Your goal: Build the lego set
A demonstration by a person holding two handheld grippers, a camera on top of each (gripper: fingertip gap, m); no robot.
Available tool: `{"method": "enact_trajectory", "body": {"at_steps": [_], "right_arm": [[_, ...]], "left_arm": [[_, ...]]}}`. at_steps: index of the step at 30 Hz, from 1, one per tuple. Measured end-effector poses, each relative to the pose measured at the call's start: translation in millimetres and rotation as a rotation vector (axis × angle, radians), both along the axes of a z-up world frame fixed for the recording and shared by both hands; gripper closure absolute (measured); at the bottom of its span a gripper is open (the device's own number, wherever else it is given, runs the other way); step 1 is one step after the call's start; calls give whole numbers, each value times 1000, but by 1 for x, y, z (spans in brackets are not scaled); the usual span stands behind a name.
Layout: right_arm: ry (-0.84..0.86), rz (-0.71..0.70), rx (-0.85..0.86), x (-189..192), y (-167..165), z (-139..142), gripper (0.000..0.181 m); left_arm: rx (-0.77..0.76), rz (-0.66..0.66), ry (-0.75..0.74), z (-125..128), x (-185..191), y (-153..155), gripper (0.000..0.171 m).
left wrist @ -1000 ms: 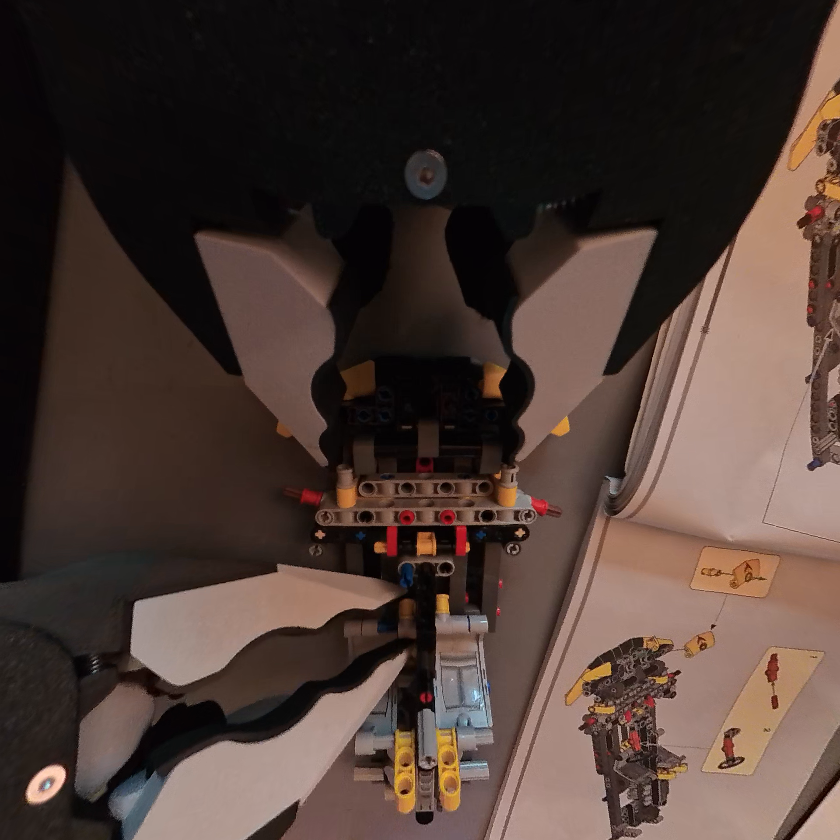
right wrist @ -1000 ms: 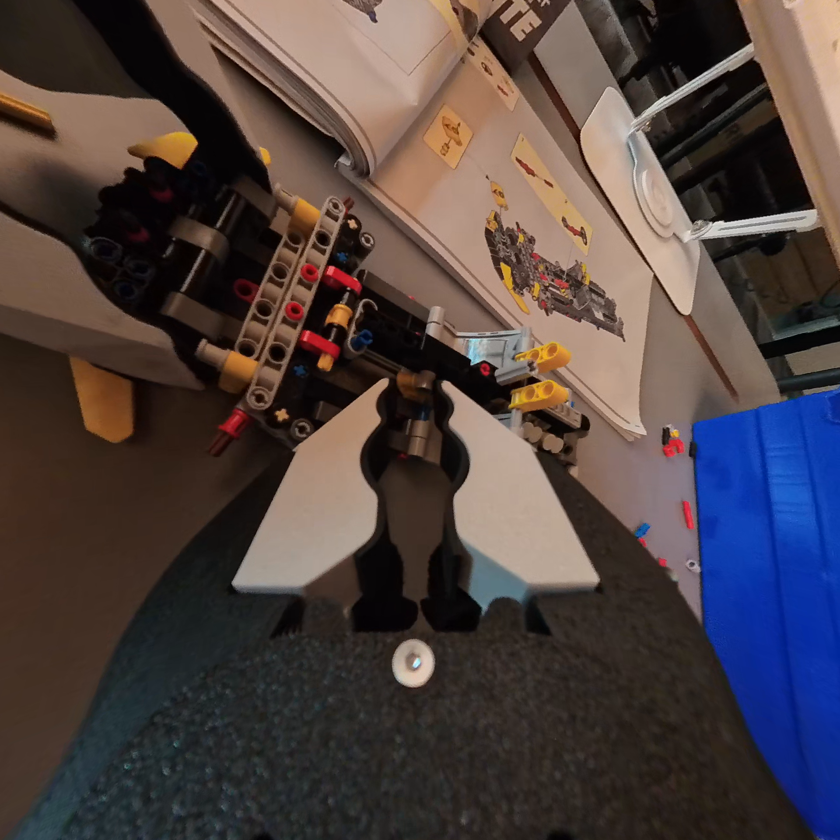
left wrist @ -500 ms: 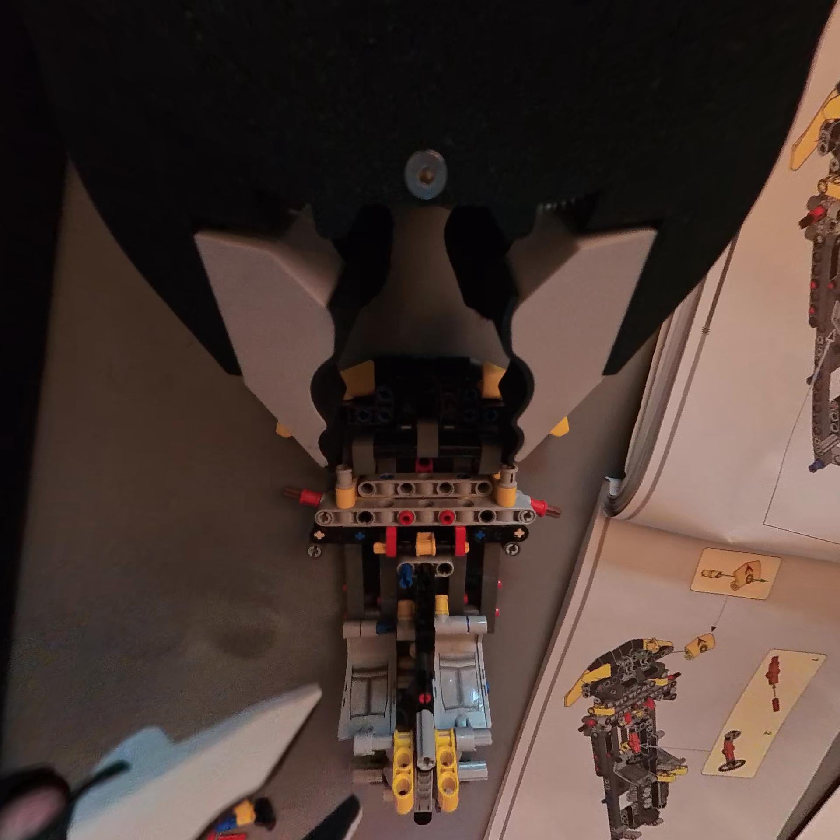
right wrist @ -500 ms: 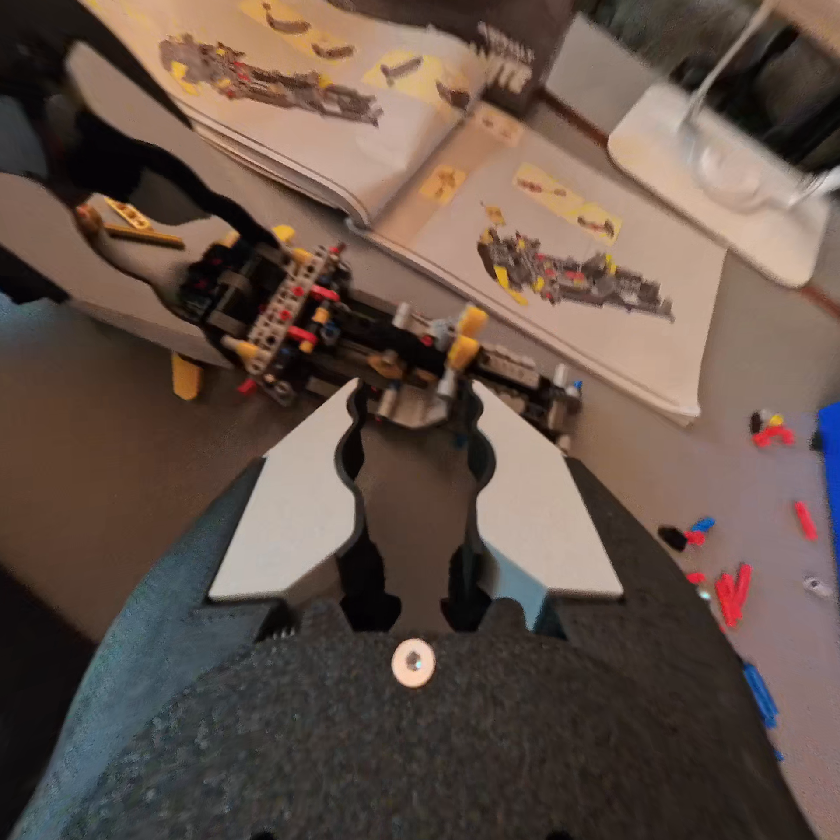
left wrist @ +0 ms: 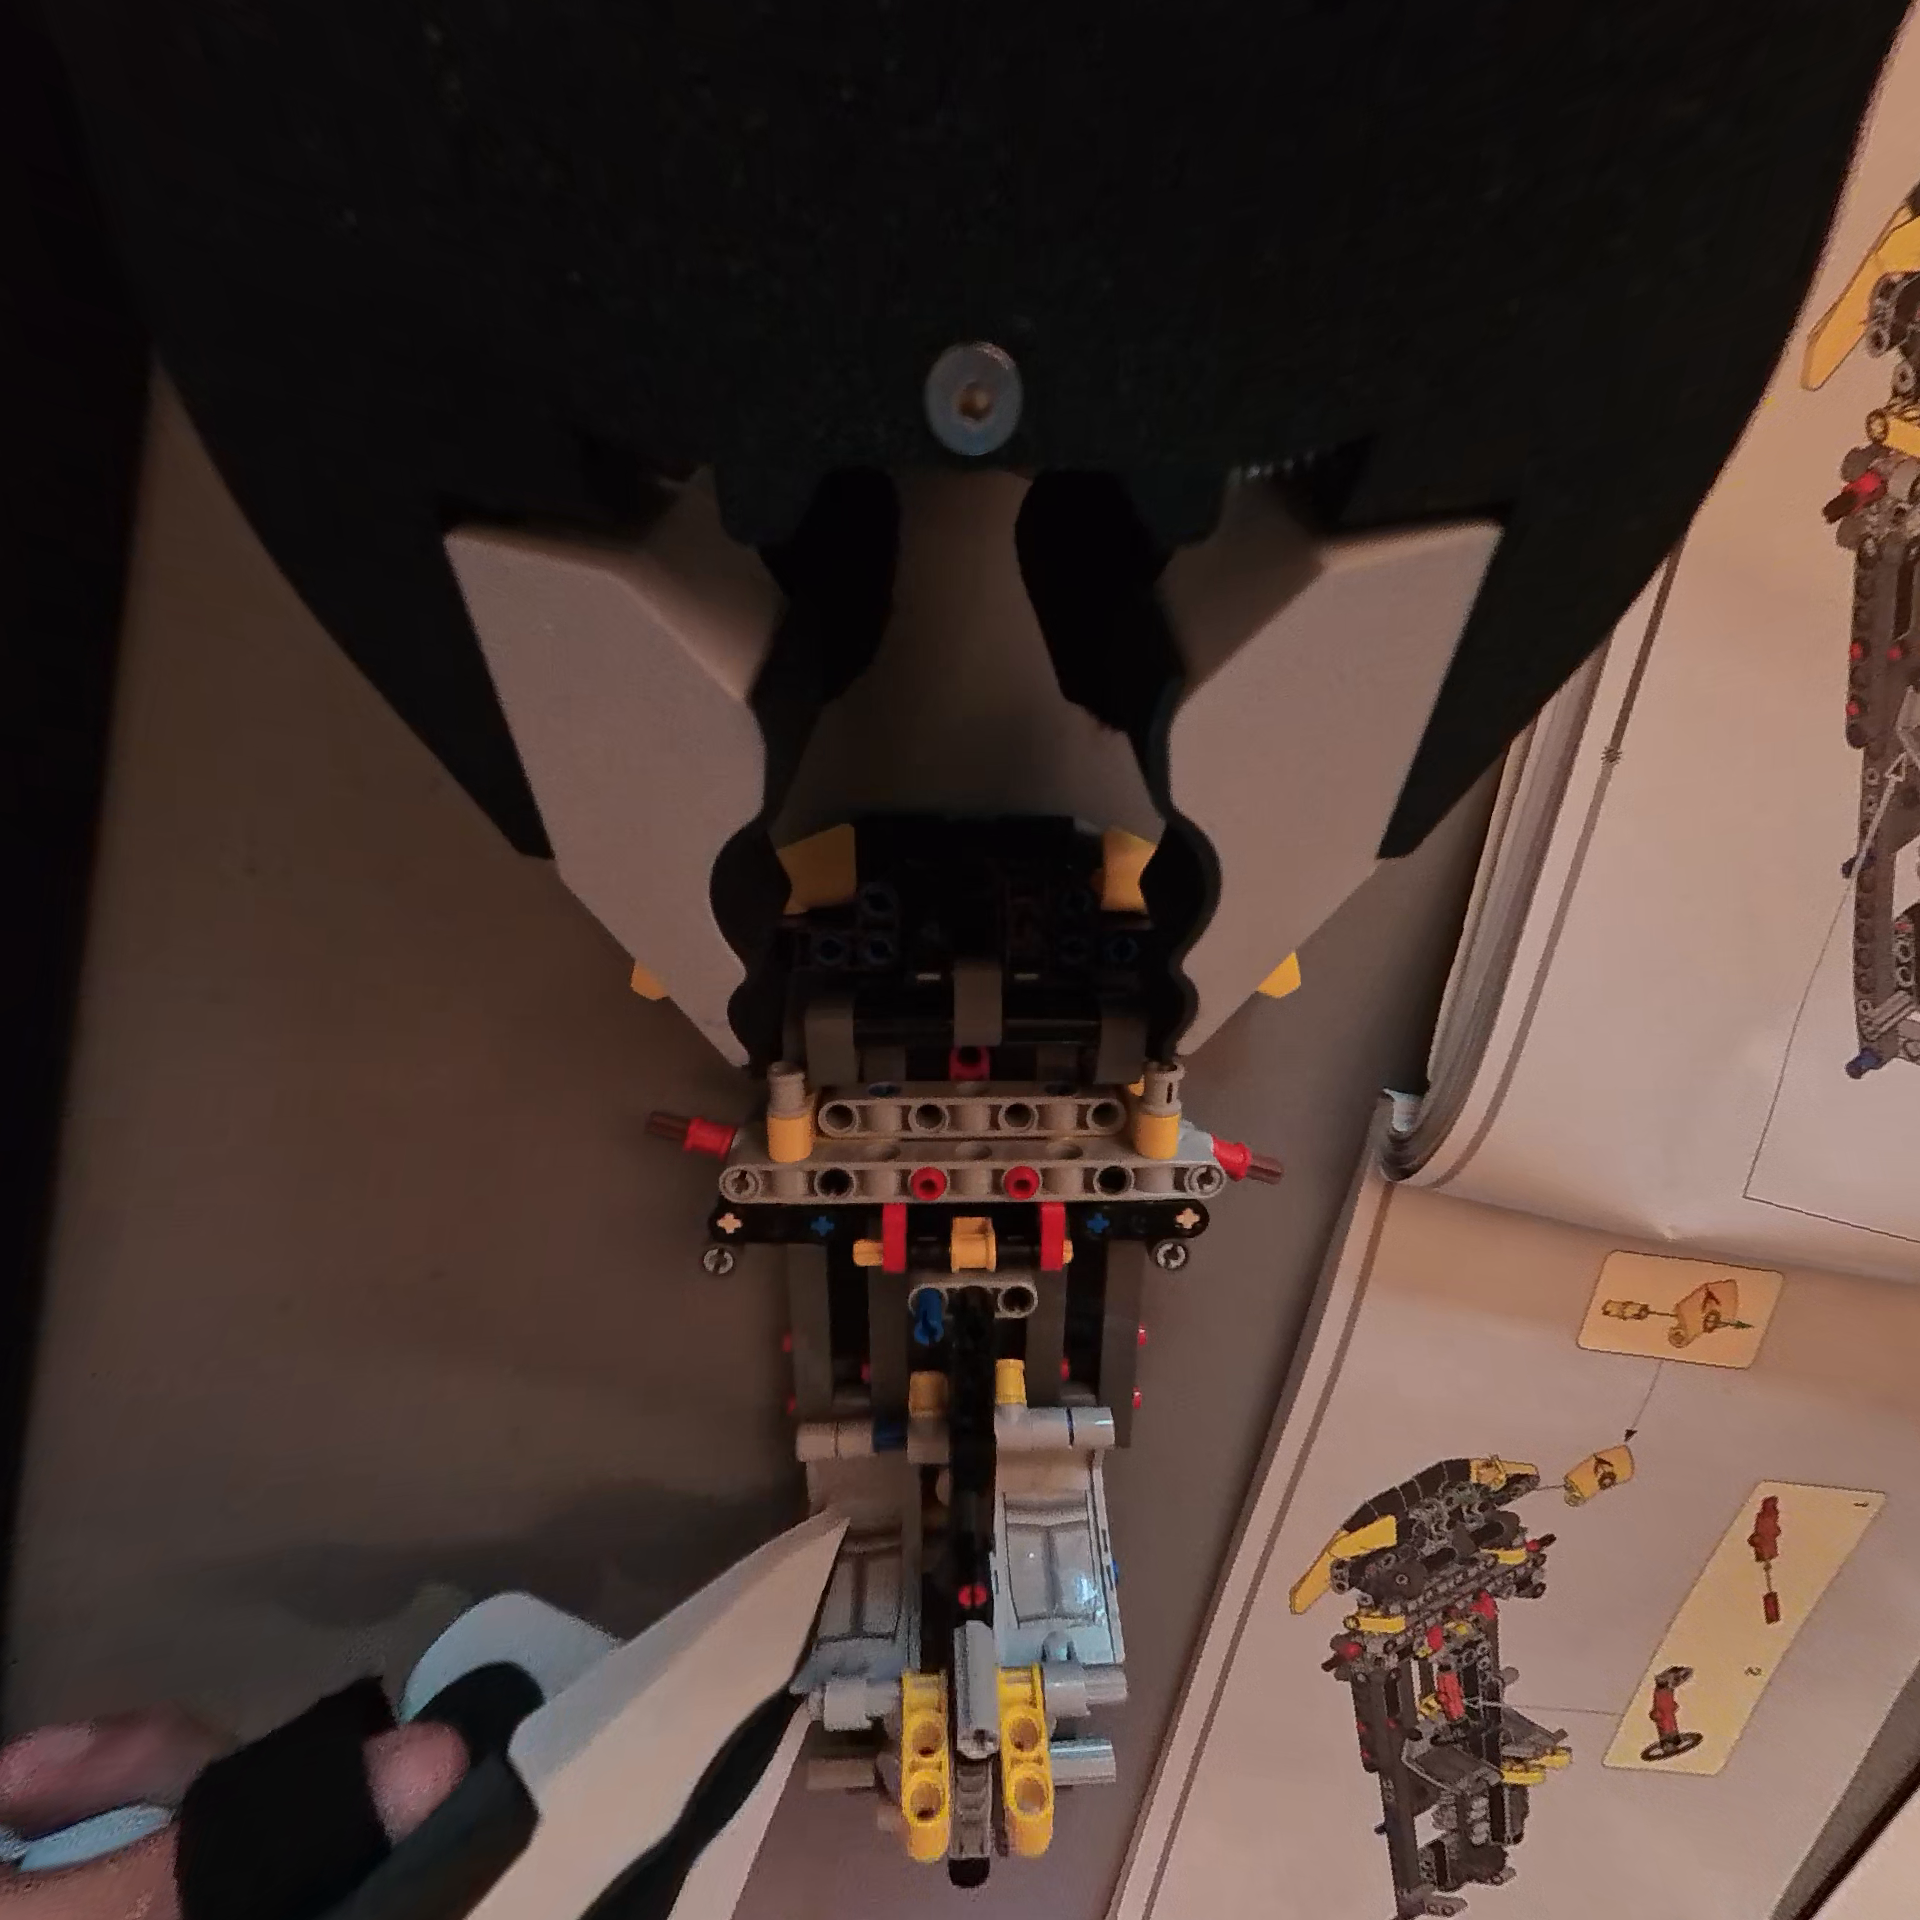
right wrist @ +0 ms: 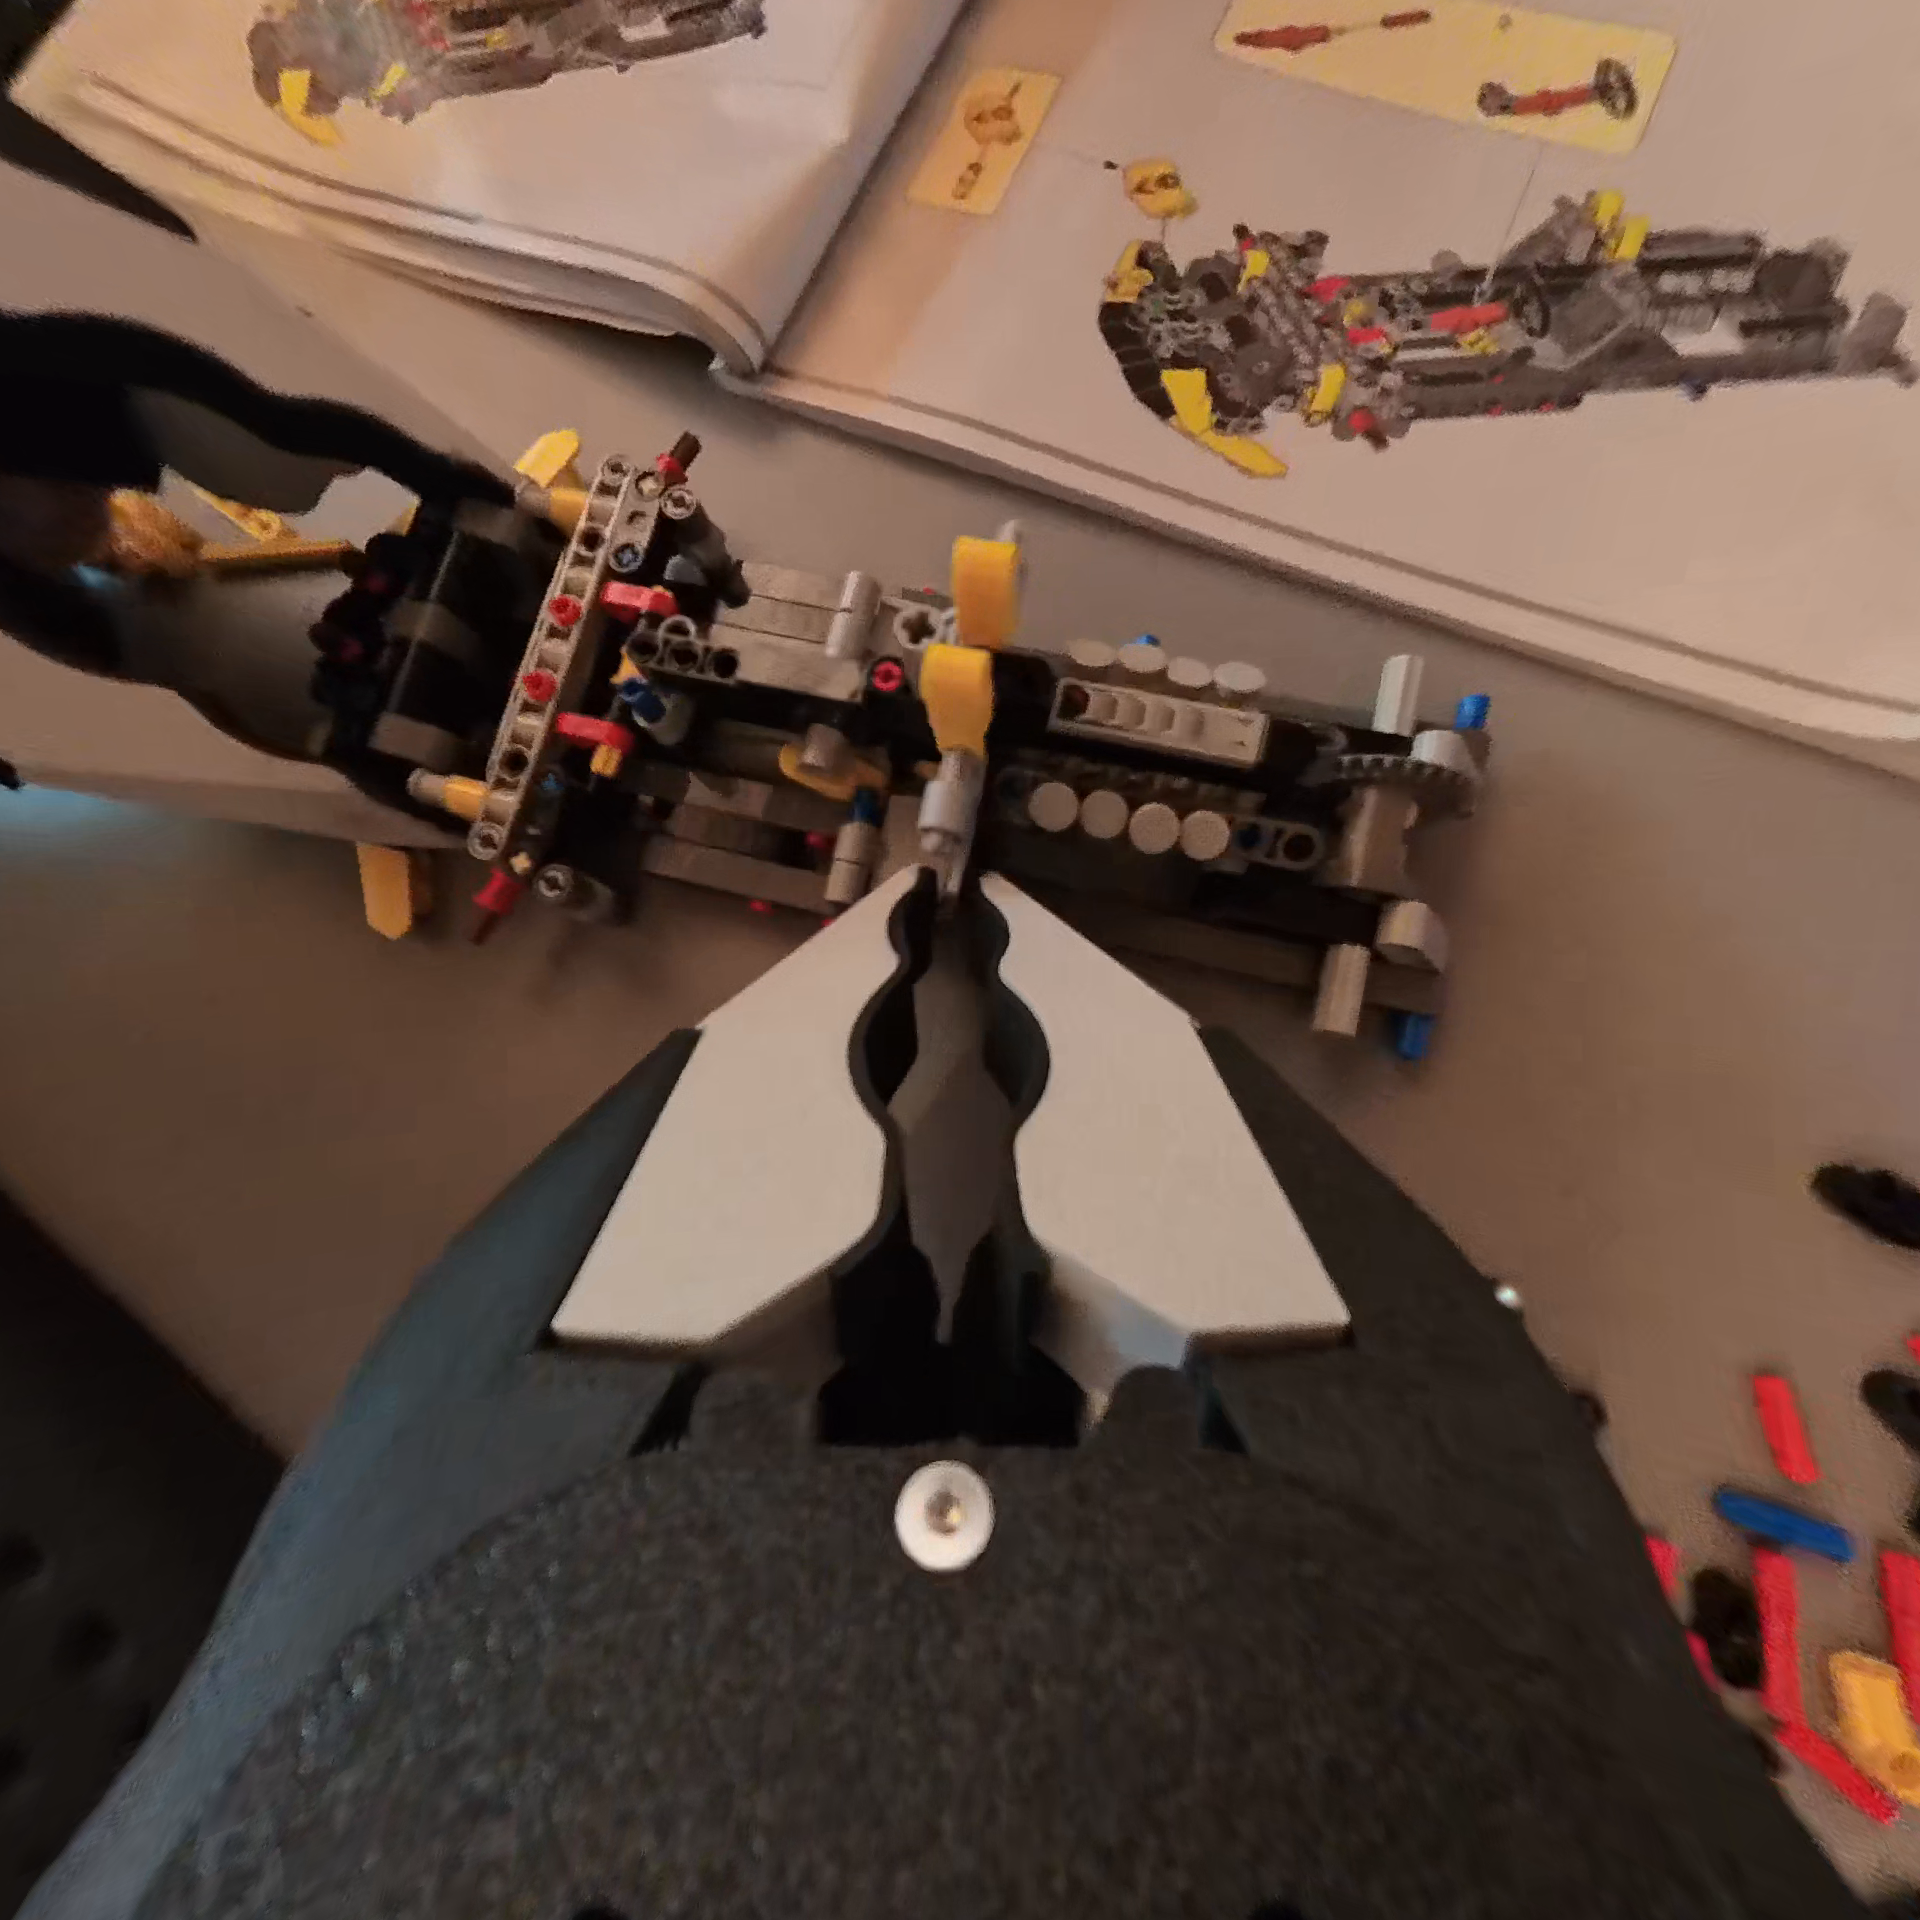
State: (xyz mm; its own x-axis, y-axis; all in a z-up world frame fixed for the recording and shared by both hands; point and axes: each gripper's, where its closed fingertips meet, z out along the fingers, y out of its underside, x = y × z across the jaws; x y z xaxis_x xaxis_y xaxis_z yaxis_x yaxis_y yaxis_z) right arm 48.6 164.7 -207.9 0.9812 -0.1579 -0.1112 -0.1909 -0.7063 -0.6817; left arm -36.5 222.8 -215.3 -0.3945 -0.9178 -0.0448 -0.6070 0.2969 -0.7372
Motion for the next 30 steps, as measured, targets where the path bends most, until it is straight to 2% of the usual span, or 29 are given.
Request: {"method": "enact_trajectory", "body": {"at_steps": [9,15,30], "right_arm": [[198,-96,37,-7,-1,1,179],[437,-105,102,-14,-1,4,179],[458,-215,165,-7,6,3,180]], "left_arm": [[0,-1,1,0,0,0,106],[-1,-3,1,0,0,0,106],[14,12,-5,0,1,0,107]]}}
